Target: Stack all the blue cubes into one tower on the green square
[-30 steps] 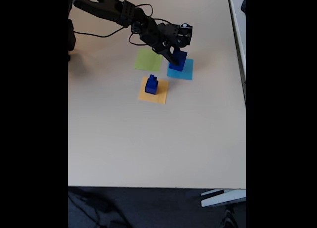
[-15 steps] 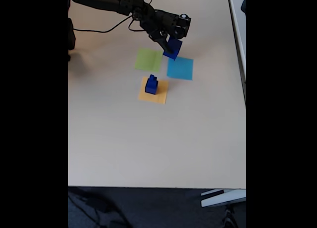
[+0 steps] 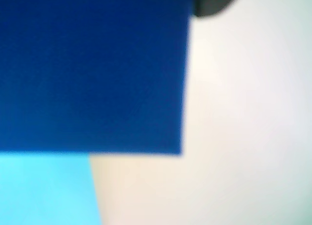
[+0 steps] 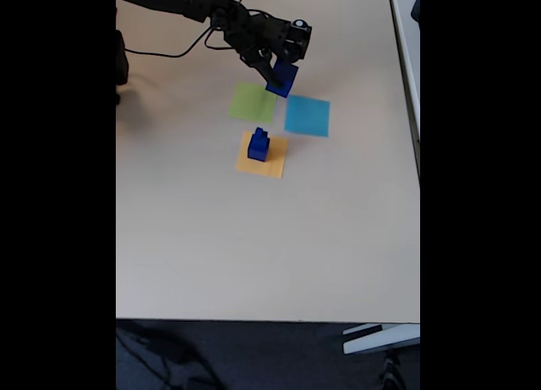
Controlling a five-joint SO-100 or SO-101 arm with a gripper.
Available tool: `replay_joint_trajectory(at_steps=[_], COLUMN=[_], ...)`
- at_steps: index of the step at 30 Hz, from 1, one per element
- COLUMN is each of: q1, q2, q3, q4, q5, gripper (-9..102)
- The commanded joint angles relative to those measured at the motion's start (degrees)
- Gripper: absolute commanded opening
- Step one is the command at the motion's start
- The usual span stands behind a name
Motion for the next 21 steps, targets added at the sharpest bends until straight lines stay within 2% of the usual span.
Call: replay_joint_trajectory(at_steps=[1, 8, 21], q1=[0.6, 1.6, 0.5], q2=[5.5, 6.3, 12.3], q3=[3.8, 11.4, 18.9], q4=[-5.5, -13.4, -14.9], q5=[-0.1, -1.3, 1.2], gripper=[17, 18, 17])
